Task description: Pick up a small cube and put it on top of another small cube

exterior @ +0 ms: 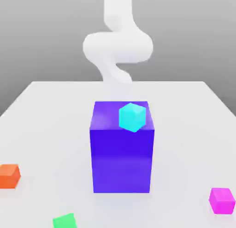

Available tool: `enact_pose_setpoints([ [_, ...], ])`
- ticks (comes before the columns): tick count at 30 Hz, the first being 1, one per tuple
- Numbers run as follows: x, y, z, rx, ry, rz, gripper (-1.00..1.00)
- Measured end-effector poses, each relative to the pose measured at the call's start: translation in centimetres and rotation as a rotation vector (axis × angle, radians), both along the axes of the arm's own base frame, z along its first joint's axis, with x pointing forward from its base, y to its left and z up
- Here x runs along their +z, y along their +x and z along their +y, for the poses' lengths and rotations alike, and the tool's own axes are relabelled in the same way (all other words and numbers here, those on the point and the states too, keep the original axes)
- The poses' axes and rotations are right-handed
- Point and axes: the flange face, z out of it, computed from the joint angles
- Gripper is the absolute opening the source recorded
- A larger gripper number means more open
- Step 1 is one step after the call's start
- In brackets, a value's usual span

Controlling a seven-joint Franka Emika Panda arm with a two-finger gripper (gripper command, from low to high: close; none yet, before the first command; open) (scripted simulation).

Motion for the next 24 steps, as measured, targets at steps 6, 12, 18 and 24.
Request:
enact_pose_setpoints([
  [6,-8.9,6.5,5.4,0.294,-0.088,0.143,0.00],
  [12,-18.9,10.0,12.0,0.578,-0.189,0.266,0.00],
  [18,-29.6,10.2,19.0,0.870,-0.311,0.375,0.00],
  [24,-40.4,8.0,24.0,1.142,-0.450,0.477,0.00],
])
